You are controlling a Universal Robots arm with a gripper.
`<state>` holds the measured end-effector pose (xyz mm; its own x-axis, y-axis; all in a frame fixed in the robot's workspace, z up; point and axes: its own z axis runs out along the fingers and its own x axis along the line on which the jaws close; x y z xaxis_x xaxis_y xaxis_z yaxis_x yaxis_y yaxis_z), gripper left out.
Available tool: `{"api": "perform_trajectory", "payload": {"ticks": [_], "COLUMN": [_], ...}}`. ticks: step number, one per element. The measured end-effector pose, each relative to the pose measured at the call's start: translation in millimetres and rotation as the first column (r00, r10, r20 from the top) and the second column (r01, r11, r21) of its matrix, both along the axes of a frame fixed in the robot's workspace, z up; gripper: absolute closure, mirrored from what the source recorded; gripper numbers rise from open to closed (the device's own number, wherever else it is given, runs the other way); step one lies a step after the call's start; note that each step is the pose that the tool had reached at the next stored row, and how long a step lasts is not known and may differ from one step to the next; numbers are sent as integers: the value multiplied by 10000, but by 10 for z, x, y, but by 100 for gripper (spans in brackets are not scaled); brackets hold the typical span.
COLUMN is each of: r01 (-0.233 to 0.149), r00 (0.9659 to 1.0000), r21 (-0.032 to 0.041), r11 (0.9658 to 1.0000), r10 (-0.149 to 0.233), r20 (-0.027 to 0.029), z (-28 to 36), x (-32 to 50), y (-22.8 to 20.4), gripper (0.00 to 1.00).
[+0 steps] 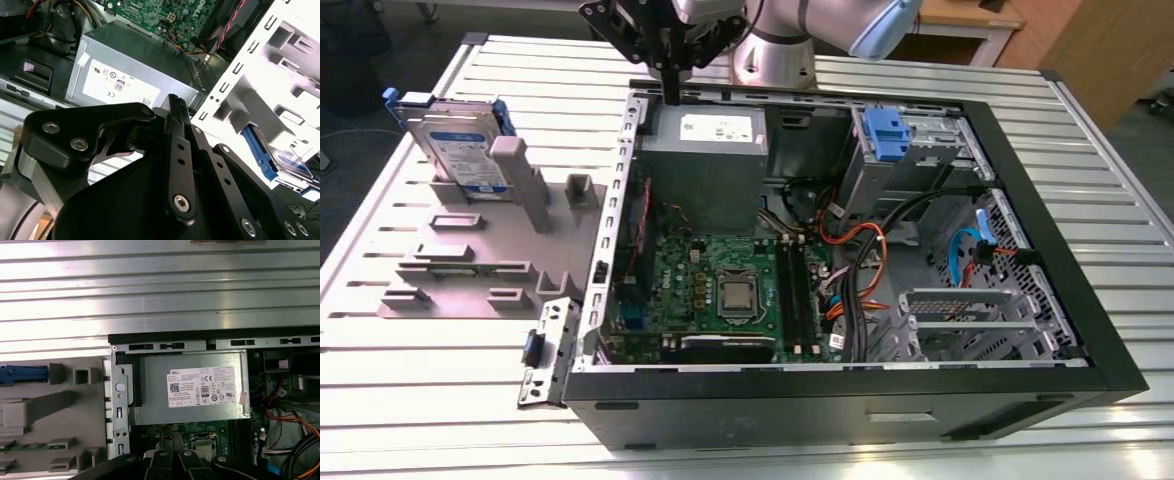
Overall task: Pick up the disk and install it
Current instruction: 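Reach for the disk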
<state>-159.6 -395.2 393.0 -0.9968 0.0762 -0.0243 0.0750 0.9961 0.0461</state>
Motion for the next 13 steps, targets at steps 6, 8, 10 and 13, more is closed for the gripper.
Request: {"api": "perform_trajectory", "payload": {"ticks": [6, 8, 10, 13], "r01": [0, 1, 2, 2], "r00": [10000, 10000, 10000, 10000], "r21": [0, 0, 0, 0], "r11": [10000, 10000, 10000, 10000], "r10": [0, -1, -2, -2], "r20": [0, 0, 0, 0], "z": [0, 0, 0, 0], "x": [-26, -28, -33, -47], "y": [3, 3, 3, 3], "gripper": [89, 89, 89, 89]}}
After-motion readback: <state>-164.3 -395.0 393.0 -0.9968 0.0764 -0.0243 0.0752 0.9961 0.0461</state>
